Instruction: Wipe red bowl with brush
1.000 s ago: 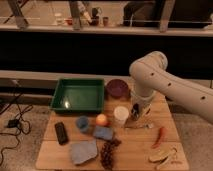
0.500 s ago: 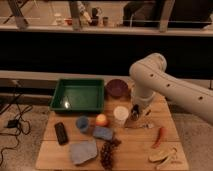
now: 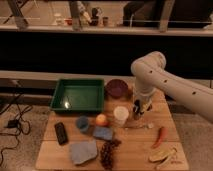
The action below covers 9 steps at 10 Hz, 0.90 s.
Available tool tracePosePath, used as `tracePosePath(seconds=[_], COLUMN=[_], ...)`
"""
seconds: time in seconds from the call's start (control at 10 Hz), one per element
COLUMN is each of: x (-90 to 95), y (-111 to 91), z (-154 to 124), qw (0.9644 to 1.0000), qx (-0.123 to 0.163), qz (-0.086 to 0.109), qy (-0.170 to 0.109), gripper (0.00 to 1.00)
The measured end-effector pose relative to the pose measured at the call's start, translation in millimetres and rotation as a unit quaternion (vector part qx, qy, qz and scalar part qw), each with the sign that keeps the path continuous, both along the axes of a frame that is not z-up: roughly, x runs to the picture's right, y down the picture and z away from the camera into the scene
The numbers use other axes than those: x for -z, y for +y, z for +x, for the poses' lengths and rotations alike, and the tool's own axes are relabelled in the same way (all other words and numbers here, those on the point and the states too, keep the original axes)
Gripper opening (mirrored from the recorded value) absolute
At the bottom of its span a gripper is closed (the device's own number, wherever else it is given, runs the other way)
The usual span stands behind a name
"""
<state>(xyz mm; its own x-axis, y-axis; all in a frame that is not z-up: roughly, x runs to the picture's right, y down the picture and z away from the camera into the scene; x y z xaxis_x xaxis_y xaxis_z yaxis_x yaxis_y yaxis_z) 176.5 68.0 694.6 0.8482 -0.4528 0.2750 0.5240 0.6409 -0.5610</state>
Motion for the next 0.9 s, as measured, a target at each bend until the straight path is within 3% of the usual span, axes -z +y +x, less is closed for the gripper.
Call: tracePosePath(seconds=[0.5,0.6,0.9], x=[25.1,24.1,-6.8], y=[-35.5,-35.9,-39.2], z=[-4.6,-1.1,22.0], qw=[0.9991,0.9991,0.9989], qx=[0.021,0.019,0.000], qz=[0.033,0.034,0.040], qy=[0.015,0.017,0.022], gripper=[0.00,0.00,0.00])
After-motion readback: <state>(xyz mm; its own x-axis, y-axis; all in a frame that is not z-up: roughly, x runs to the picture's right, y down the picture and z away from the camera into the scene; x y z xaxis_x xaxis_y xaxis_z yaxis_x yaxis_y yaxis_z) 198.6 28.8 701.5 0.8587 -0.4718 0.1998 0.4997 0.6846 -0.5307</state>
